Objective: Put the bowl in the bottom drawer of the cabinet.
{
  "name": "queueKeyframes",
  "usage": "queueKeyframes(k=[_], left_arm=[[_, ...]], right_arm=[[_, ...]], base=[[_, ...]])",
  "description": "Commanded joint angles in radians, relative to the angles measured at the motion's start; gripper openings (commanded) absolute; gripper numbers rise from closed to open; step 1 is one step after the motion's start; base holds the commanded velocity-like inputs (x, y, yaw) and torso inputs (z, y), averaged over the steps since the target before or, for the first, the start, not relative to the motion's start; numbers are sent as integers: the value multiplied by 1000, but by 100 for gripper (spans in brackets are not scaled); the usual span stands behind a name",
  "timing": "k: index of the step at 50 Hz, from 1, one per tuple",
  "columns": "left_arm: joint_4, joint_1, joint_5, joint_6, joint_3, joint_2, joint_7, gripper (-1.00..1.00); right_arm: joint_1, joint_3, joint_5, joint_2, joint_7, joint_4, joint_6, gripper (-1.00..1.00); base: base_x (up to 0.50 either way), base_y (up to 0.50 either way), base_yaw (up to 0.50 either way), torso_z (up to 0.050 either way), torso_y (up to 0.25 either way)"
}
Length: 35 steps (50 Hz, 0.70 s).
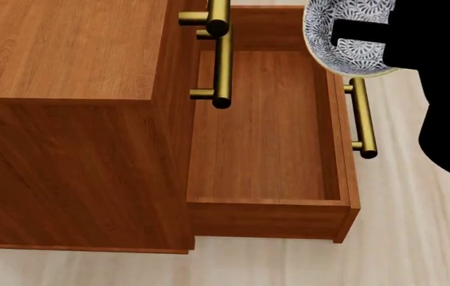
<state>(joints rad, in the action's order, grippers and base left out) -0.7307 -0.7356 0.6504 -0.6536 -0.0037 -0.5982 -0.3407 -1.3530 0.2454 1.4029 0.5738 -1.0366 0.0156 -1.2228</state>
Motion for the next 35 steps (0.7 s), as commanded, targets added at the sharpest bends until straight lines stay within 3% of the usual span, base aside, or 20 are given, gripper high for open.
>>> queueKeyframes(k=[1,35], left_arm=[[3,4,-1,6,0,-3,1,100],[-5,-11,12,-8,4,-11,-13,100]], right_arm=[[-17,32,-5,4,35,7,-25,-100],[-10,110,-1,1,122,5,-54,-100]], base=[[0,0,0,0,20],[0,0,0,0,0]])
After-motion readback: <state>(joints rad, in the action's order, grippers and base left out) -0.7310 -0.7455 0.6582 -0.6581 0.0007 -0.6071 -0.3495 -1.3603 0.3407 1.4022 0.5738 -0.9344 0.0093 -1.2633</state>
